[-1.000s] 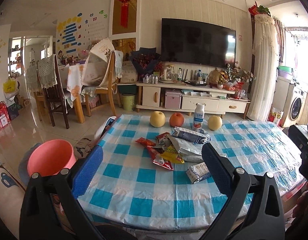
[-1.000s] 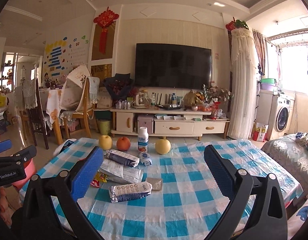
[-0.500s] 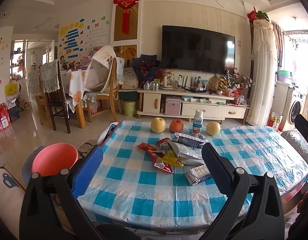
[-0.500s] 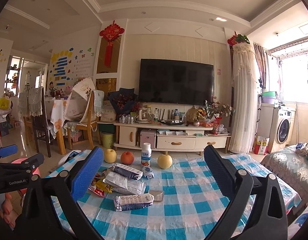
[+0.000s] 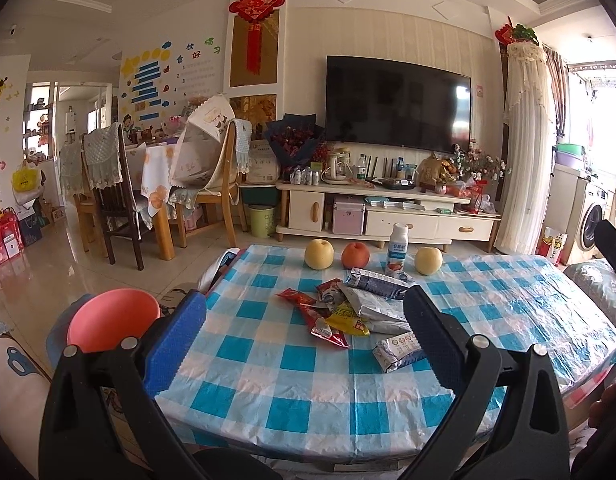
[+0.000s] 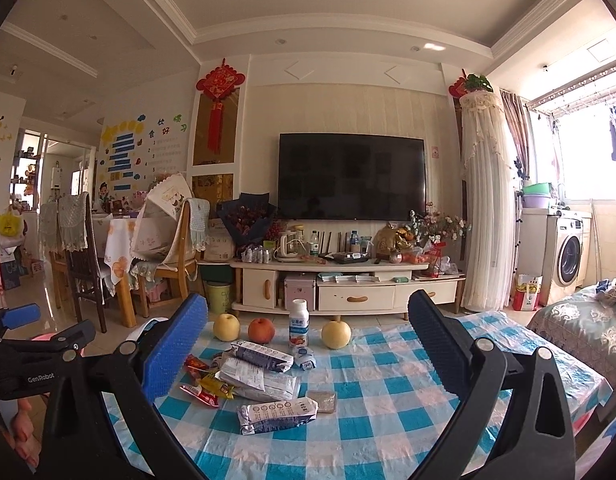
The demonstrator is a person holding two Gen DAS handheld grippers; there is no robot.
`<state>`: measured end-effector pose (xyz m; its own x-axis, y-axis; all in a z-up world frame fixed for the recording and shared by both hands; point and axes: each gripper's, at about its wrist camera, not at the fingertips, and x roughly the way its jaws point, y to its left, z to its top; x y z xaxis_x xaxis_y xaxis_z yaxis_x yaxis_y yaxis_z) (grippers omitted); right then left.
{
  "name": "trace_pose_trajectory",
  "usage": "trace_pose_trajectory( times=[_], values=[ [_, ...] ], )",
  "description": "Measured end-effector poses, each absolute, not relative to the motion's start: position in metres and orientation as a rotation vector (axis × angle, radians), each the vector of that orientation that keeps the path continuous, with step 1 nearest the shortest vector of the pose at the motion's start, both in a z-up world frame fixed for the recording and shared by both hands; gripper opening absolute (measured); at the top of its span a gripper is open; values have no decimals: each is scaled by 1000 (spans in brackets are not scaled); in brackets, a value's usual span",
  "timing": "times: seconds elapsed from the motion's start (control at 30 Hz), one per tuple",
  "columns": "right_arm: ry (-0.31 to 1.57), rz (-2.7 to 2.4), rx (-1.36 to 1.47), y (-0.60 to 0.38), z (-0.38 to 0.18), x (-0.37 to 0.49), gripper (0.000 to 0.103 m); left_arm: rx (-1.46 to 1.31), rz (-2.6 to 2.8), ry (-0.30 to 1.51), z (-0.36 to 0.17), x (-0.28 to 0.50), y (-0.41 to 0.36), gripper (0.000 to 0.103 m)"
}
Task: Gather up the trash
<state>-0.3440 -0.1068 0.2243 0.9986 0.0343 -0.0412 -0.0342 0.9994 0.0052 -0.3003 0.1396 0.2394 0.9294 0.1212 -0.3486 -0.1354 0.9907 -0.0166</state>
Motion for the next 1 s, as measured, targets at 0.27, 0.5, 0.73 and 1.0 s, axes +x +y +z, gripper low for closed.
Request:
trace_pose_trajectory(
  times=[0.27,0.5,0.73,1.0],
  values=[
    [156,123,30,-102,198,-322,99,-33,148,364,230,-294,141,99],
    [347,193,82,-100,154,-287,99,-28,116,418,202,-272,142,99],
    [553,223,216,-125,104,-242,99,18,-28,488,150,-241,135,99],
    [651,231,271,-146,74,-202,99,97,-134,568,101,-207,110,99]
  ],
)
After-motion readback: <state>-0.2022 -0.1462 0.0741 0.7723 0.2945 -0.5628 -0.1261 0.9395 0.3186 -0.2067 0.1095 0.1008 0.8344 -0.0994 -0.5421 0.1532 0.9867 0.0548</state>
